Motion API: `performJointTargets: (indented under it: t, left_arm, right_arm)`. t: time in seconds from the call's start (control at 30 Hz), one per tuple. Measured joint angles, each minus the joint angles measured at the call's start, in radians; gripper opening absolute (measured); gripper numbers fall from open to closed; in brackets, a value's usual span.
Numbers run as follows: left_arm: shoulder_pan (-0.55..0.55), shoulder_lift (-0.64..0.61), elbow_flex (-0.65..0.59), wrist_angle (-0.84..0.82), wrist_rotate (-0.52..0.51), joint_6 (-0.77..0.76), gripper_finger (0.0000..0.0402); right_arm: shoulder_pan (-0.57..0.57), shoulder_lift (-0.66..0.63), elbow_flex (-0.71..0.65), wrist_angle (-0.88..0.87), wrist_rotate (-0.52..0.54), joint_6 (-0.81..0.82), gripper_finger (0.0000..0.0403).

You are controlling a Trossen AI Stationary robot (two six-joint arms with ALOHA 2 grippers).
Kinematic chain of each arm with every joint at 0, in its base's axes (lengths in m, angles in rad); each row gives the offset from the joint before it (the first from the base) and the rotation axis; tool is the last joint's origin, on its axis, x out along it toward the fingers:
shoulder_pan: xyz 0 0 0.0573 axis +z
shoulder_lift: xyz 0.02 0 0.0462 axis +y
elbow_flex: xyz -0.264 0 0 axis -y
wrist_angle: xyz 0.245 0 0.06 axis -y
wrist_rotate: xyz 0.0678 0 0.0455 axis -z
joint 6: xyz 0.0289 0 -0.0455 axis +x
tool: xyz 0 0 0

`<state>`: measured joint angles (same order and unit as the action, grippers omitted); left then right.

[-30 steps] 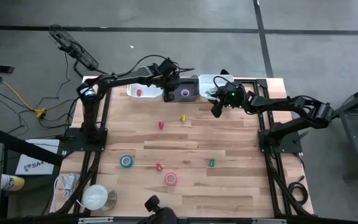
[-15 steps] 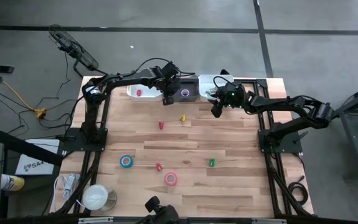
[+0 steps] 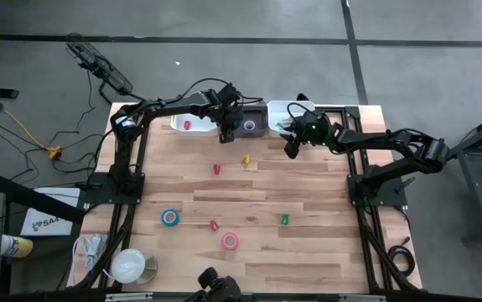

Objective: Pick and place Stapler, Stapler remover, tape
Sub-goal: Put the blue tape into the black bin

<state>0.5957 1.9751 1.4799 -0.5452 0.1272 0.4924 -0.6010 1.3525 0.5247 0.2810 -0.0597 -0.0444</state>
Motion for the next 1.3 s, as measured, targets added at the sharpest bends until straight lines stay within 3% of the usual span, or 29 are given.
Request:
performJointTargets:
  t: [0.53, 0.9, 1.1, 1.3]
  left_arm:
    - [0.000, 0.000, 0.000, -0.012, 0.016, 0.000, 0.0083]
    - [0.000, 0.000, 0.000, -0.010, 0.019, 0.007, 0.0161]
    - [0.000, 0.000, 0.000, -0.004, 0.014, 0.009, 0.0168]
    - [0.000, 0.000, 0.036, -0.040, -0.054, 0.008, 0.0168]
  right_arm:
    - [0.000, 0.000, 0.000, -0.017, 0.000, 0.000, 0.0136]
    - [0.000, 0.000, 0.000, -0.018, 0.000, 0.000, 0.0136]
    - [0.000, 0.000, 0.000, -0.022, 0.000, 0.000, 0.0136]
    - [0.000, 0.000, 0.000, -0.037, 0.000, 0.001, 0.0136]
